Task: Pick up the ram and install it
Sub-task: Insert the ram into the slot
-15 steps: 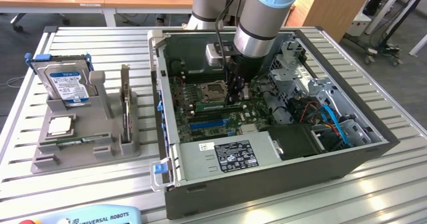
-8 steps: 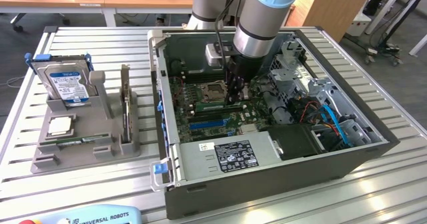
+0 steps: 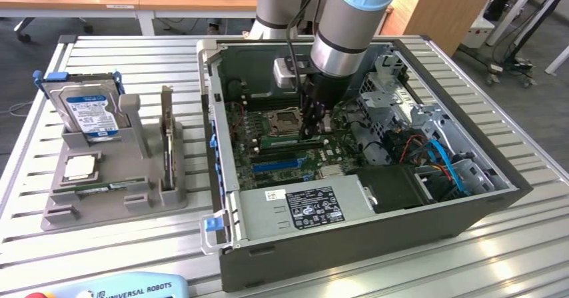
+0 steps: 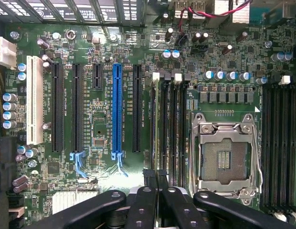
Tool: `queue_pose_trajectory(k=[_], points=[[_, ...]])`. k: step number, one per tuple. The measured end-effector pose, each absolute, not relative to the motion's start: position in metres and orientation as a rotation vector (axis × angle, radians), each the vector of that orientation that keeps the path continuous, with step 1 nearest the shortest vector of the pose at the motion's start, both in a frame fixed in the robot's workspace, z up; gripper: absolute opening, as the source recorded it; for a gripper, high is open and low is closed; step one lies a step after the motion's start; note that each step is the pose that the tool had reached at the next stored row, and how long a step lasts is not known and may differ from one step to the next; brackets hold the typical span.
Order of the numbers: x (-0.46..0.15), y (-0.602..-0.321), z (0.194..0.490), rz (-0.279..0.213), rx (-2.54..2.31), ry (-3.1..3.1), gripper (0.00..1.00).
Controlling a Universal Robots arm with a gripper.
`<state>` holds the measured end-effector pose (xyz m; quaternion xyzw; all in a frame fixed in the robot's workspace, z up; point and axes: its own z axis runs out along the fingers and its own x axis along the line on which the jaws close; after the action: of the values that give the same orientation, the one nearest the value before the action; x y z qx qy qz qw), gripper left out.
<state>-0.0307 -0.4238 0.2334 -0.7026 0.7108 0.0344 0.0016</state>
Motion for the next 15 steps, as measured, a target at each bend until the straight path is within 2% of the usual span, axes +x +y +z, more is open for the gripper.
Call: queue_pose_trajectory(k=[15], points=[[-0.029,-0.4237,0.2324,0.108,-2.205,2.23,0.11]])
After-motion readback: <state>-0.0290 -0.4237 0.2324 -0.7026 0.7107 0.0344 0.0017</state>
